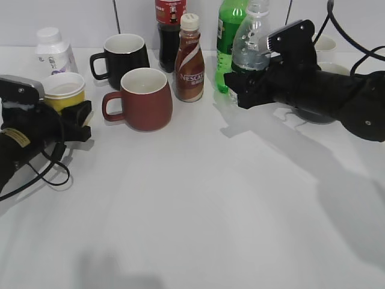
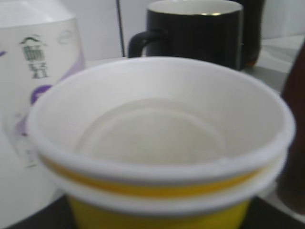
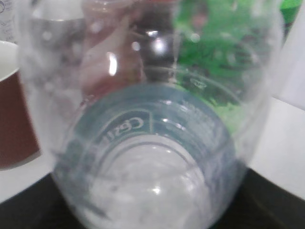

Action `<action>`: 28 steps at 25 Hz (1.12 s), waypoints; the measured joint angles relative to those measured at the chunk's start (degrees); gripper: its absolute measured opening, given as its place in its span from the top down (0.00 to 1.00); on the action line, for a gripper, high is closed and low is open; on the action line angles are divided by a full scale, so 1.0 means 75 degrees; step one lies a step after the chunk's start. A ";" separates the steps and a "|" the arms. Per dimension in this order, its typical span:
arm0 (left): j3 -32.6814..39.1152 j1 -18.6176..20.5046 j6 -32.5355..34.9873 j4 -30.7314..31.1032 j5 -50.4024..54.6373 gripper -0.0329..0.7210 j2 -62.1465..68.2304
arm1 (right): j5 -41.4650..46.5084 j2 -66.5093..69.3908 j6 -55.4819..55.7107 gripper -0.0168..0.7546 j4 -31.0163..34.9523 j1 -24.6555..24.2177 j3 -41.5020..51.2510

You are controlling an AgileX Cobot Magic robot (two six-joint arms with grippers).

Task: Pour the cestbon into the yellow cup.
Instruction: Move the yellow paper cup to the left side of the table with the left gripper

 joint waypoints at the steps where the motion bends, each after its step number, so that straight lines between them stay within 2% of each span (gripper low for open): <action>1: -0.0014 0.0000 0.0000 -0.0073 0.0002 0.45 0.0000 | 0.0000 0.0000 0.0000 0.37 0.0009 0.0000 0.0000; 7: -0.0296 0.0000 0.0057 -0.0111 -0.0010 0.45 0.0031 | 0.0000 0.0000 0.0000 0.37 0.0016 0.0000 0.0000; 21: -0.0311 0.0000 0.0081 0.0000 -0.0023 0.40 0.0180 | 0.0007 0.0000 -0.0009 0.37 0.0023 0.0000 0.0000; 28: -0.0311 0.0000 0.0088 0.0000 -0.0022 0.29 0.0180 | 0.0007 0.0000 -0.0009 0.37 0.0023 0.0000 0.0000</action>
